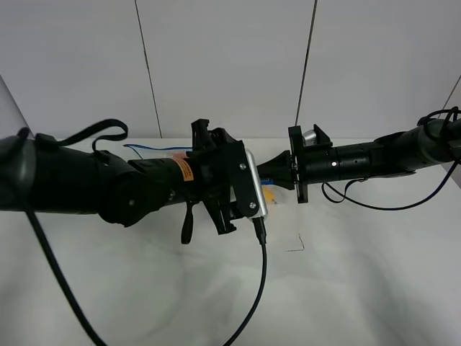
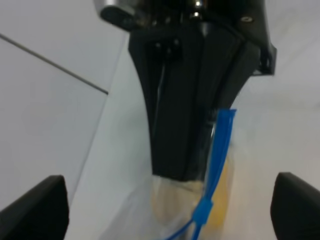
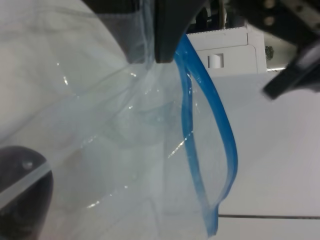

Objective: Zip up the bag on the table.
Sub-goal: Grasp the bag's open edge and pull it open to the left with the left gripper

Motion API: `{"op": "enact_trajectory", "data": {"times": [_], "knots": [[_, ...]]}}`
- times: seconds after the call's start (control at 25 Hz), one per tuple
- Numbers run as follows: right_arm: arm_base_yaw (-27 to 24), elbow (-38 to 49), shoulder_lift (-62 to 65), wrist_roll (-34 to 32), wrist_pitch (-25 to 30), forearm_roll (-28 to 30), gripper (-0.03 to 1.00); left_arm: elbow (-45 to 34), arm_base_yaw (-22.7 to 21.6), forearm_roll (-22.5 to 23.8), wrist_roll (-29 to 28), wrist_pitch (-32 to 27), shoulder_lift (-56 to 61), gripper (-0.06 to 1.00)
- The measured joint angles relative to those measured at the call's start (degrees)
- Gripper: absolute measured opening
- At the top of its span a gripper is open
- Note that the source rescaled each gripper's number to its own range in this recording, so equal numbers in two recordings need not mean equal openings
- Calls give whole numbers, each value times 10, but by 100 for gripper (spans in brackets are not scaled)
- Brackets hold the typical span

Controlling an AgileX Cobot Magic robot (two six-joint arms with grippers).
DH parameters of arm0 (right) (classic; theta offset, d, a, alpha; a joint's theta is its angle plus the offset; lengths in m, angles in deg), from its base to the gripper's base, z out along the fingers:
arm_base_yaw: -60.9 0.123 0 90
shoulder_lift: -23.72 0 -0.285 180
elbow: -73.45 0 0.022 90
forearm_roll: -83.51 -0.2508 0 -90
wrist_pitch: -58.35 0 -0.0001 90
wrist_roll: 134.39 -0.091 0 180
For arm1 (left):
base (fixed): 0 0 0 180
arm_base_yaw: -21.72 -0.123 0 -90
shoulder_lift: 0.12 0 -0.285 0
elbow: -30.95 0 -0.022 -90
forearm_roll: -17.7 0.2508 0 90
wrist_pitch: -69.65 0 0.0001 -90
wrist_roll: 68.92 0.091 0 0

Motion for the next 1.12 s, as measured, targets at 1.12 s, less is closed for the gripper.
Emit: {"op": "enact_trajectory", "data": {"times": [1.12], "knots": [[0,0,0,0,0,-1,0,-28,0,0,1,99,-40,64]]}}
